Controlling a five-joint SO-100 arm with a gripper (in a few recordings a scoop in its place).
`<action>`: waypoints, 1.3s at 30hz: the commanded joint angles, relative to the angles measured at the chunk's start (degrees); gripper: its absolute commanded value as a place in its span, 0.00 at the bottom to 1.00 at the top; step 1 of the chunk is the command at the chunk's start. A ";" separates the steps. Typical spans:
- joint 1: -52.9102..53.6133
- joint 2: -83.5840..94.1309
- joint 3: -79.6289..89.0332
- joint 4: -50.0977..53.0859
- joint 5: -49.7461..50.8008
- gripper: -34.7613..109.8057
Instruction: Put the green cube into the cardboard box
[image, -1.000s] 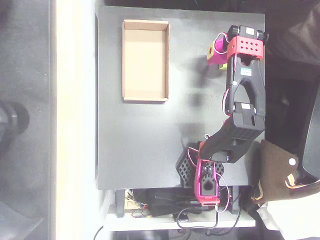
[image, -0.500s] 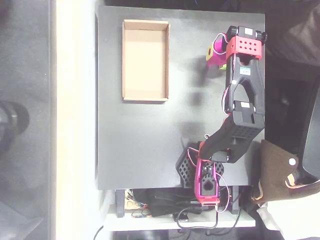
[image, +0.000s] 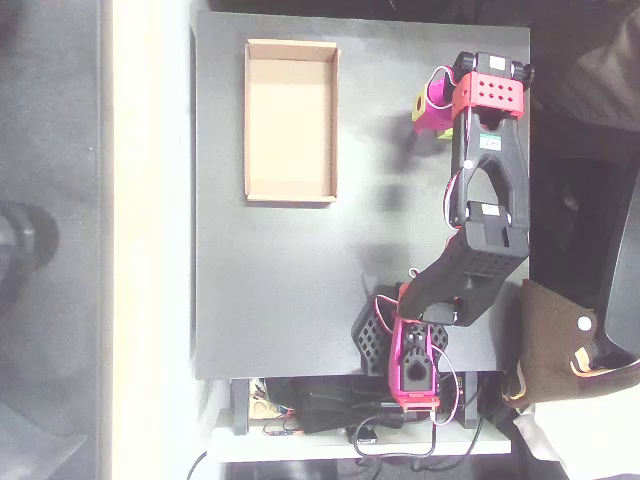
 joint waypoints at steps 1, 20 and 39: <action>1.05 0.97 -1.05 0.26 0.62 0.46; 2.64 2.37 -1.05 0.26 1.14 0.30; 1.67 27.77 -1.05 0.26 0.53 0.30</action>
